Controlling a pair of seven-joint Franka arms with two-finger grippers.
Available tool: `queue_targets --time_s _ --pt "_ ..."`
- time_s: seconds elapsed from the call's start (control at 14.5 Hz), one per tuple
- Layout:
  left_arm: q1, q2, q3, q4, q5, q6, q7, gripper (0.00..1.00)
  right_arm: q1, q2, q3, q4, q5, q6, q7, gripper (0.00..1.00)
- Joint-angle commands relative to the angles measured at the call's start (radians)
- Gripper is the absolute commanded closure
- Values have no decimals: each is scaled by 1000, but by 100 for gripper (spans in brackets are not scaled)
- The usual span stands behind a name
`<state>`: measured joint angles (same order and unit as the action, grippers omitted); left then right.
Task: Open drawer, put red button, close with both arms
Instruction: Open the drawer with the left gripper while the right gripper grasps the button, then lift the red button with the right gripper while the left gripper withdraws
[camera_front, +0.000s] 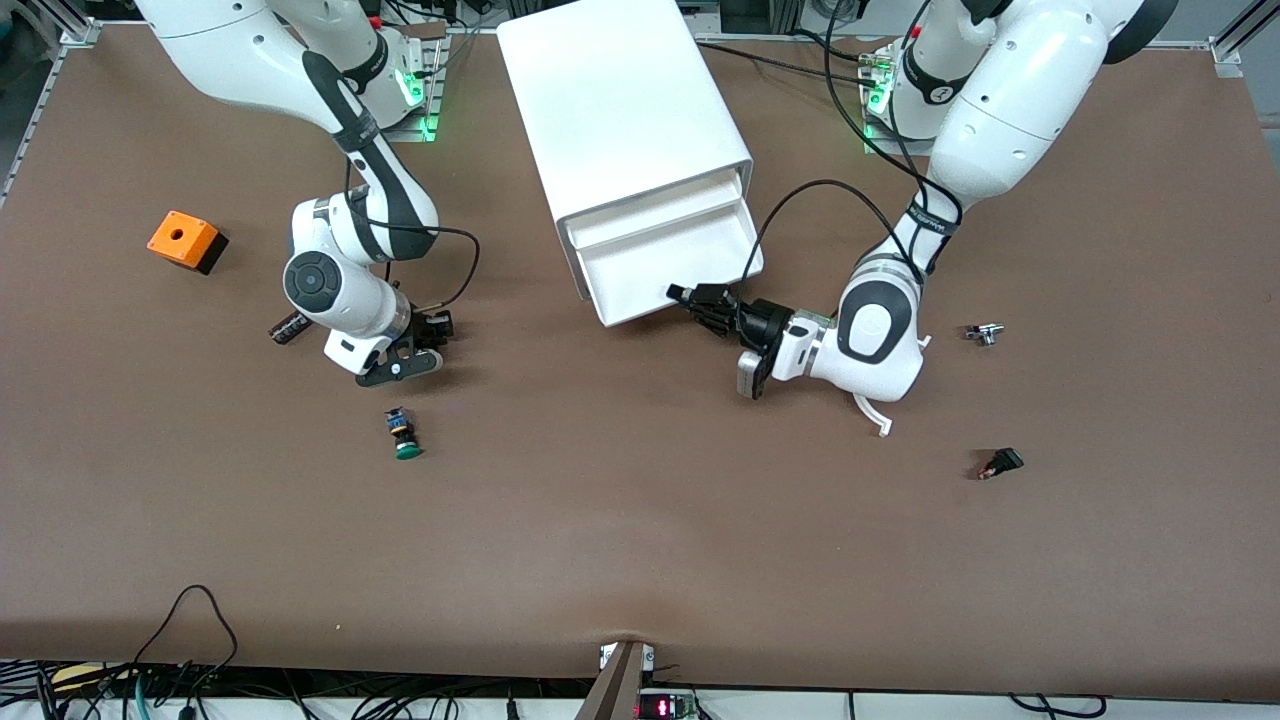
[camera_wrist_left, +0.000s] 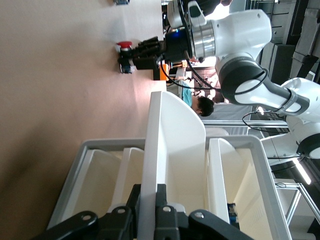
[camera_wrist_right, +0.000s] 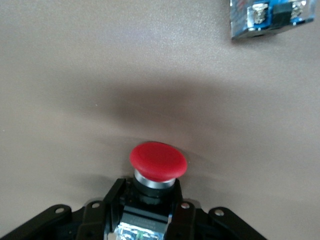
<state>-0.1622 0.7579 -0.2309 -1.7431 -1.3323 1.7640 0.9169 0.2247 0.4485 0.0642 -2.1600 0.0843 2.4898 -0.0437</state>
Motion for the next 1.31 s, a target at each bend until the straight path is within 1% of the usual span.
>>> queue_targets --time_s 0.0,0.34,0.48,0.62,0.69,0.83,0.97,1.24 --pt "4 21 16 59 21 9 -37 0 -4 -13 6 6 12 3 -7 64" --pt "9 5 18 60 22 6 -65 0 -5 -45 8 29 15 -3 -12 65" --pt "10 -32 25 62 22 5 -119 0 -5 -54 6 41 14 -12 -15 65" --pt "13 -55 36 92 33 5 -205 0 -5 -71 5 84 11 -67 -24 65" --pt "13 -61 38 123 98 5 -255 0 -5 -80 5 112 11 -93 -22 65" --pt "10 -61 35 207 291 6 -385 0 -5 -88 5 172 8 -143 -28 65" --pt "6 -63 36 279 396 2 -522 0 -7 -91 -12 239 -6 -193 -36 65" --pt "13 -95 38 372 712 -35 -687 0 -7 -93 -30 344 -5 -265 -100 65"
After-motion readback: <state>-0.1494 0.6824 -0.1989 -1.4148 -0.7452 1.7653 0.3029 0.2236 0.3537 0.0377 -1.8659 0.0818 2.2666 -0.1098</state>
